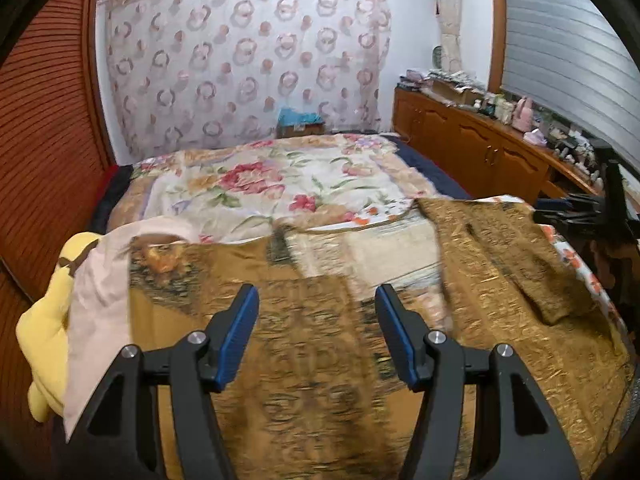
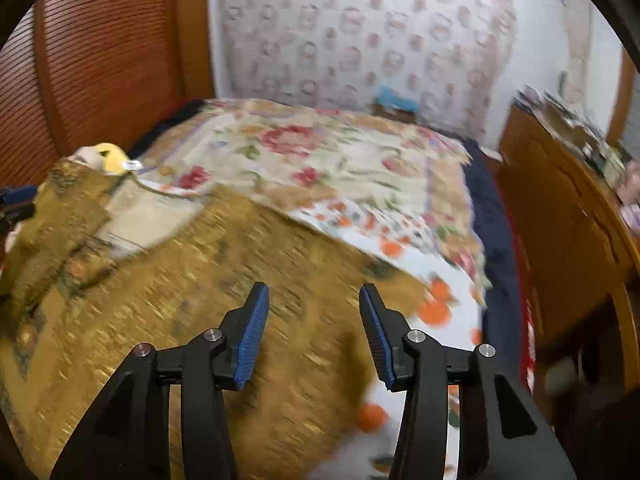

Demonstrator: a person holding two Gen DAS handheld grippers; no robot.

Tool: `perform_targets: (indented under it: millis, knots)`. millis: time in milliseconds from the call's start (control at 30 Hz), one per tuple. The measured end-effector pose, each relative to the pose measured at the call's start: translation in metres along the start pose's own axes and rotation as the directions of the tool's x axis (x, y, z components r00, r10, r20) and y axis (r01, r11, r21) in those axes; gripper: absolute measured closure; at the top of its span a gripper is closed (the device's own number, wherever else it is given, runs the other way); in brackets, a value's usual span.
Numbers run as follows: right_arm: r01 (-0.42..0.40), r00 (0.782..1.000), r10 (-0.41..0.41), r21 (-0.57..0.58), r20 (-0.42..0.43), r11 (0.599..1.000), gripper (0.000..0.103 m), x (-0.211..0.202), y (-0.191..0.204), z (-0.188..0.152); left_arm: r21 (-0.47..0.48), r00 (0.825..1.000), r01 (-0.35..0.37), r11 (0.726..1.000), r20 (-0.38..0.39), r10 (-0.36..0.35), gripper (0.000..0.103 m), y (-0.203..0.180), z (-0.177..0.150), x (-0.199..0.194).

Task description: Fold small clothes

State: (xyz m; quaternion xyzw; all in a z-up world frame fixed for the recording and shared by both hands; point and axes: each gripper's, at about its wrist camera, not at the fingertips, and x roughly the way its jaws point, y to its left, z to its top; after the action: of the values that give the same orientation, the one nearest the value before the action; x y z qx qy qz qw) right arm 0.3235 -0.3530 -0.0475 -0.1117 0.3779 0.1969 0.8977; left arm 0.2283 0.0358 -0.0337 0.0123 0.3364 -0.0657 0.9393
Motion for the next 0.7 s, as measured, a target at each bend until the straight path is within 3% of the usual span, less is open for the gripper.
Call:
perform_targets:
  millis: [233, 567, 700]
  knots:
    - [0.050, 0.997, -0.045, 0.076, -0.067, 0.996, 0.055, 0.016, -0.029, -0.023, -0.033, 0.997, -0.052, 0.998, -0.059, 0.050, 0.043, 0.044, -0.011, 0.007]
    - [0.047, 0.996, -0.040, 0.100, -0.075, 0.994, 0.054, 0.031, -0.034, -0.023, -0.067, 0.982, -0.165, 0.984, -0.107, 0.157, 0.043, 0.092, -0.013, 0.022]
    - [0.063, 0.995, -0.055, 0.103, -0.077, 0.993, 0.049, 0.030, -0.034, -0.022, -0.087, 0.983, -0.141, 0.986, -0.127, 0.129, 0.043, 0.104, -0.015, 0.034]
